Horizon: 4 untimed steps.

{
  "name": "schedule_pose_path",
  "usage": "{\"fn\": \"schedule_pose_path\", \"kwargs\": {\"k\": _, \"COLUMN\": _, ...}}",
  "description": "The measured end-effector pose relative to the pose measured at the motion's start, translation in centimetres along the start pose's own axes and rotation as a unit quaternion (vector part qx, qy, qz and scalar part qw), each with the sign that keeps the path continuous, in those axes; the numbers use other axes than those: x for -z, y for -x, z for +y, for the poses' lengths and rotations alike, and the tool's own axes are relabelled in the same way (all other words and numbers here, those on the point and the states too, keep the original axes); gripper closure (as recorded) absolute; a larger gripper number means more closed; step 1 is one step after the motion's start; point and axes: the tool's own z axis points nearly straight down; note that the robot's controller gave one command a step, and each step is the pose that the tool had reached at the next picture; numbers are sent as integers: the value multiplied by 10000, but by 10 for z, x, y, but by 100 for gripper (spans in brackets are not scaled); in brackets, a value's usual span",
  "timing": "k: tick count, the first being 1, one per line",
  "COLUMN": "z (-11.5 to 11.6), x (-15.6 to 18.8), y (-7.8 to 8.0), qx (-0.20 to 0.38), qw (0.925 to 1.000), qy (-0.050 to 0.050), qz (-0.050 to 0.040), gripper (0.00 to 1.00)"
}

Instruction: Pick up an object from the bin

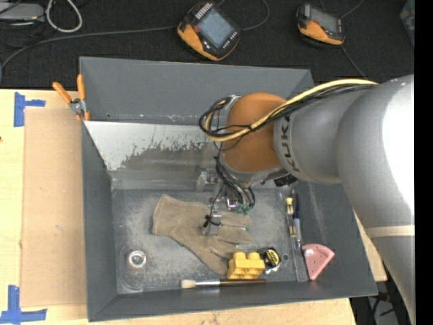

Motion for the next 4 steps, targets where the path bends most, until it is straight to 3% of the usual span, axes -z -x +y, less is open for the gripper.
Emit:
{"fn": "schedule_pose_path", "kwargs": {"k": 1, "z": -25, "x": 0, "y": 8, "qx": -278, "qw": 9996, "qy": 15, "qz": -23, "gripper": 0}}
{"fn": "schedule_pose_path", "kwargs": {"k": 2, "z": 49, "x": 2, "y": -9, "qx": 577, "qw": 9983, "qy": 6, "qz": -5, "gripper": 100}}
{"fn": "schedule_pose_path", "kwargs": {"k": 4, "z": 49, "x": 3, "y": -9, "qx": 571, "qw": 9984, "qy": 7, "qz": -3, "gripper": 100}}
